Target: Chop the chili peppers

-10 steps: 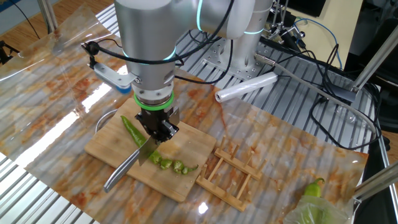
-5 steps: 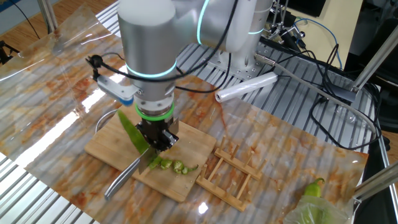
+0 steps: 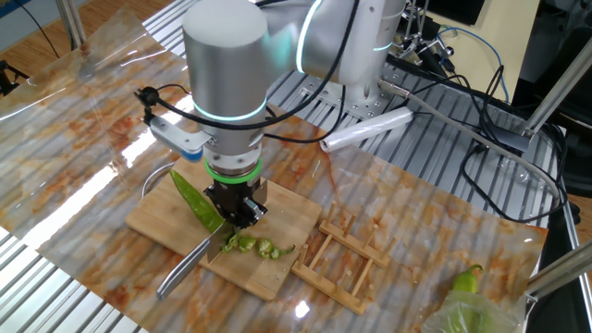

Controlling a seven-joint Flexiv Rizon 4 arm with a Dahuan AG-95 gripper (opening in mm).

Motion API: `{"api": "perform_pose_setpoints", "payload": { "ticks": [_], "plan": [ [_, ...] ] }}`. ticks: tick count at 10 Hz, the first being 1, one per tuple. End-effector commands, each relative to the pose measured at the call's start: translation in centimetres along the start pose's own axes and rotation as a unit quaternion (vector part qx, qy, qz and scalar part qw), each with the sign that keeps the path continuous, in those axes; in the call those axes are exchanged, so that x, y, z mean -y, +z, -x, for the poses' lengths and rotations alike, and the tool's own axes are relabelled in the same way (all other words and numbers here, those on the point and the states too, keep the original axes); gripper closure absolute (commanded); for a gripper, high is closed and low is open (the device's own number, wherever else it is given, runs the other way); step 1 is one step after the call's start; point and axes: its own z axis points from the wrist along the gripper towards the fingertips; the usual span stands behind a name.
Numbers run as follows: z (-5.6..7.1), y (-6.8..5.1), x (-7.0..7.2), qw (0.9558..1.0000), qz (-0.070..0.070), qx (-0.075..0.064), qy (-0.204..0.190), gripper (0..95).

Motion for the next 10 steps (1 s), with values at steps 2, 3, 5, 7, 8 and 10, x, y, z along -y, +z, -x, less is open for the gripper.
{"api": "perform_pose_setpoints", "payload": {
  "ticks": [2, 3, 5, 7, 8, 10],
  "plan": [
    [-1.0, 0.9, -0.2, 1.0, -0.002, 0.003, 0.0, 95.0],
    [-1.1, 1.0, -0.2, 1.0, -0.002, 0.003, -0.001, 95.0],
    [-0.9, 1.4, -0.3, 1.0, 0.001, 0.009, 0.001, 95.0],
    [0.2, 1.7, -0.4, 0.9999, -0.002, 0.01, -0.003, 95.0],
    [0.6, 1.4, -0.4, 0.9999, 0.0, 0.011, -0.004, 95.0],
    [0.2, 1.4, -0.6, 0.9999, 0.005, 0.01, 0.002, 95.0]
  ]
}}
